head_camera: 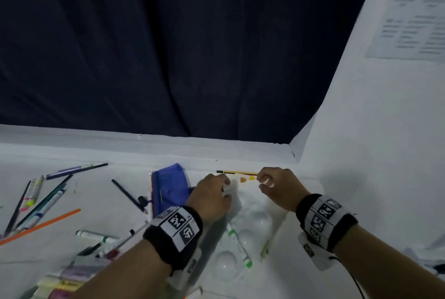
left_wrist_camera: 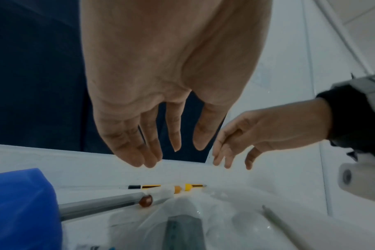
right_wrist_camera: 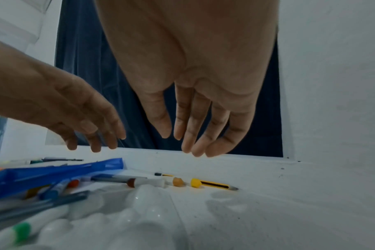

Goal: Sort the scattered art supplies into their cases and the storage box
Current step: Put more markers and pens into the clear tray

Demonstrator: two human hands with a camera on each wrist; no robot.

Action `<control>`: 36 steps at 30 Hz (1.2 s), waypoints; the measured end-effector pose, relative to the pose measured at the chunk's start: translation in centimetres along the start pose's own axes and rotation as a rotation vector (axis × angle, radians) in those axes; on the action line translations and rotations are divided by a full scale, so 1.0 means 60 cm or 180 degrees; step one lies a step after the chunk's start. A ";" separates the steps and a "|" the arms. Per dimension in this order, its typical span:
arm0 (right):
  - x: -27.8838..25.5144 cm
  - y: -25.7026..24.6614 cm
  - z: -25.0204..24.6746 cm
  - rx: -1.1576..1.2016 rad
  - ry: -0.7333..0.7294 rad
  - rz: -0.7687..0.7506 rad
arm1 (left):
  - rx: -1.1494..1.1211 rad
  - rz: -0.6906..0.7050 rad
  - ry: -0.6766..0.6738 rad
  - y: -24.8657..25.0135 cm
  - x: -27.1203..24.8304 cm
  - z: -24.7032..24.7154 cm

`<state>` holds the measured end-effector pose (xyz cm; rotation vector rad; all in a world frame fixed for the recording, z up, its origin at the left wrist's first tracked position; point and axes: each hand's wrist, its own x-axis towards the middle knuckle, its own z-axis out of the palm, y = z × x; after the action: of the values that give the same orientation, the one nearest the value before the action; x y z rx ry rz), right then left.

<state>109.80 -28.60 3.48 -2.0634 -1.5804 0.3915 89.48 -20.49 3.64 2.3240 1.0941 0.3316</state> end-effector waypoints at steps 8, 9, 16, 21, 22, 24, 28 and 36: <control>0.106 0.022 0.049 -0.0639 -0.0439 -0.0140 | 0.0628 -0.0288 -0.0274 -0.011 0.086 0.027; 0.115 0.024 0.053 -0.0727 -0.0480 -0.0142 | 0.0708 -0.0302 -0.0381 -0.012 0.091 0.029; 0.127 0.010 0.064 -0.1528 -0.0578 -0.0268 | 0.0977 -0.0301 -0.0592 -0.009 0.101 0.035; 0.104 0.002 0.053 -0.1356 -0.0353 -0.0104 | 0.0954 -0.0319 -0.0529 -0.013 0.102 0.029; 0.098 -0.001 0.049 -0.1236 -0.0256 -0.0098 | 0.0907 -0.0275 -0.0444 -0.014 0.101 0.024; 0.086 -0.011 0.038 -0.0972 -0.0043 -0.0140 | 0.0670 -0.0159 -0.0170 -0.013 0.094 0.007; 0.055 -0.050 0.016 -0.0236 0.0472 -0.0344 | -0.0127 -0.0008 0.0525 0.007 0.047 -0.053; -0.089 -0.199 -0.033 0.1824 0.0875 -0.0502 | -0.1987 0.0200 0.1311 0.006 -0.163 -0.193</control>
<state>99.65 -31.82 11.30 -1.4763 -1.2691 0.4222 78.41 -23.92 13.45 1.7657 0.9202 1.0485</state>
